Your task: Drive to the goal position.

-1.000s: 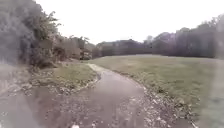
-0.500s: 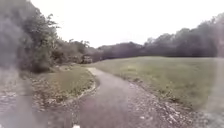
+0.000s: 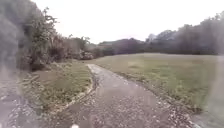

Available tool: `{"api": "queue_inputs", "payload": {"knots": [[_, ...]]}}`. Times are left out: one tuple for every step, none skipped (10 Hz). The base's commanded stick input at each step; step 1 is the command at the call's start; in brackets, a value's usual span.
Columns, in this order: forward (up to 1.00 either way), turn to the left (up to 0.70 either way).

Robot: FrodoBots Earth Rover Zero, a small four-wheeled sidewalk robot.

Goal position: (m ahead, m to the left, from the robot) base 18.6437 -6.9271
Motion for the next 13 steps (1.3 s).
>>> {"api": "queue_inputs", "payload": {"knots": [[1.00, 0.00], [1.00, 0.00], [1.00, 0.00], [1.00, 0.00], [1.00, 0.00], [1.00, 0.00], [1.00, 0.00], [1.00, 0.00], [1.00, 0.00], [1.00, 0.01], [1.00, 0.02], [1.00, 0.02], [1.00, 0.03]]}}
